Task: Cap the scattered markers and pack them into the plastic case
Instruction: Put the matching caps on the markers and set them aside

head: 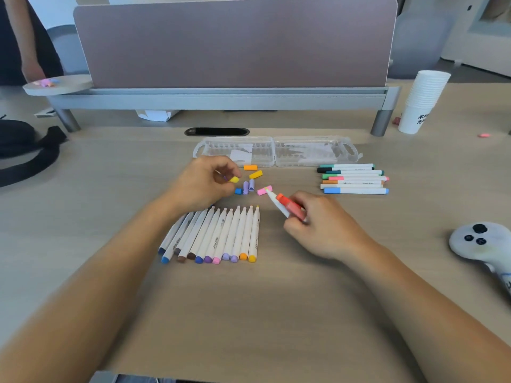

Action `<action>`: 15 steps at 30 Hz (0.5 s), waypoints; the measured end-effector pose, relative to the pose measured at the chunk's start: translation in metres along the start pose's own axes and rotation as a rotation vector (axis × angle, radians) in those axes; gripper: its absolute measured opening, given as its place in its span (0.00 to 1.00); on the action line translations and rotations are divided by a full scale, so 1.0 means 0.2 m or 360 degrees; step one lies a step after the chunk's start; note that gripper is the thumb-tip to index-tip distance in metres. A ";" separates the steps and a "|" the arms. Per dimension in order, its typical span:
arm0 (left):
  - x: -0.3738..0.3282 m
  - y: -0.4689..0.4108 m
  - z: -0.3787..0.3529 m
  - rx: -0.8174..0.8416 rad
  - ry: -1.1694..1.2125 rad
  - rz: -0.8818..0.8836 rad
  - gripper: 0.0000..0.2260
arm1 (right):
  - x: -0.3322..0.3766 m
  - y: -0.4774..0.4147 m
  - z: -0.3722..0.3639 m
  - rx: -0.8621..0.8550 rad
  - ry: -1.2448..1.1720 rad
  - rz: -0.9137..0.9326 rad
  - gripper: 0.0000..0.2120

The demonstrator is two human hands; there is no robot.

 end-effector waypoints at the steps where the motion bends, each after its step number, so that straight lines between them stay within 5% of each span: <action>1: -0.01 0.05 0.00 0.0022 0.0139 -0.0027 0.12 | 0.01 0.00 0.00 0.0004 -0.0018 0.0036 0.03; 8: 0.00 0.19 -0.10 -0.0108 0.1694 -0.0089 0.07 | 0.07 0.03 -0.04 0.0003 -0.0133 0.0274 0.13; 11: 0.03 0.18 -0.13 -0.0202 0.1952 0.0048 0.05 | 0.09 0.03 -0.06 0.0020 -0.0096 0.0359 0.15; 15: 0.02 0.18 -0.15 -0.0176 0.1972 0.0082 0.11 | 0.09 0.03 -0.08 0.0044 0.0010 0.0400 0.05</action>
Point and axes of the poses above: each hand's wrist, its own y-axis away from the middle knuckle, its own z-axis out of the back of the hand, x = y × z, the point moved 4 cm from there along -y, towards the middle knuckle, and after that the axes turned 15 degrees about x, right-handed, at the moved point
